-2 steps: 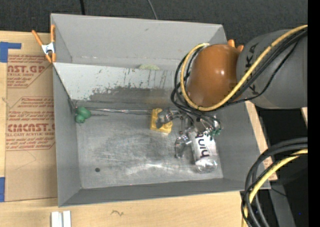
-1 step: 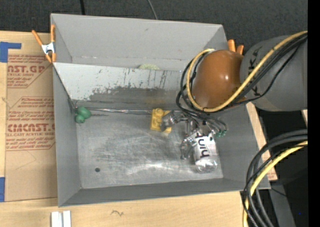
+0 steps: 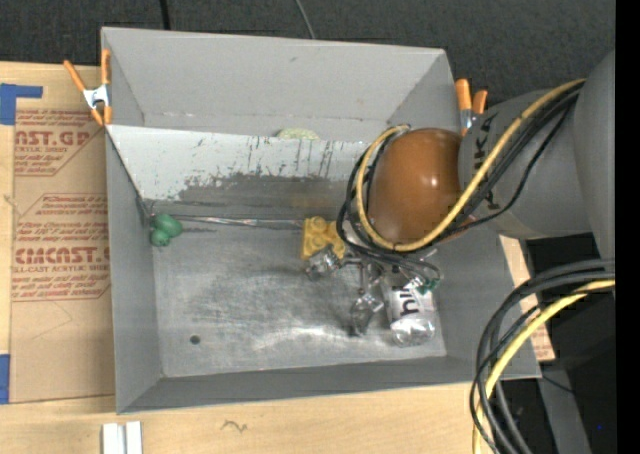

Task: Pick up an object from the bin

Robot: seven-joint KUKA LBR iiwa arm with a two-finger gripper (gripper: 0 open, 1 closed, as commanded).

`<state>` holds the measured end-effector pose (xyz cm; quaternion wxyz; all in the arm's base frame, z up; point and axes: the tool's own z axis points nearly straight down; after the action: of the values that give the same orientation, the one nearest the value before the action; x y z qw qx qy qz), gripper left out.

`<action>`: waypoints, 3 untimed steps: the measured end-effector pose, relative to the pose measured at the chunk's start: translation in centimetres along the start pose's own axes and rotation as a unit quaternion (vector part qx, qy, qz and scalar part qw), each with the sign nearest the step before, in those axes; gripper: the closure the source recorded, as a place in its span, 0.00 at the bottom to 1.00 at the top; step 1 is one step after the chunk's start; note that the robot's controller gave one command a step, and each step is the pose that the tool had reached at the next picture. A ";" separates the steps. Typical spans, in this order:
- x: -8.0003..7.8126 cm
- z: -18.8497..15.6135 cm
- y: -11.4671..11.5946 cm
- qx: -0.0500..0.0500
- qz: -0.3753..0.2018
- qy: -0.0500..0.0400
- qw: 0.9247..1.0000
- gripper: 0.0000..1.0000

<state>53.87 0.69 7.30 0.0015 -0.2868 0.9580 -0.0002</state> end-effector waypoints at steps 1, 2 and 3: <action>0.8 -0.3 2.1 0.001 -0.041 -0.002 0.999 0.00; 3.1 -7.5 -2.8 -0.001 -0.193 0.000 0.981 1.00; 3.1 -7.5 -2.8 -0.002 -0.194 0.000 0.981 0.00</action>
Offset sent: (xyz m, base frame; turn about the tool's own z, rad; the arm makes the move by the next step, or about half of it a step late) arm -0.0108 -0.0411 0.0754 -0.3915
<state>52.80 -3.30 14.79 0.0010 -0.4668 0.8843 0.0010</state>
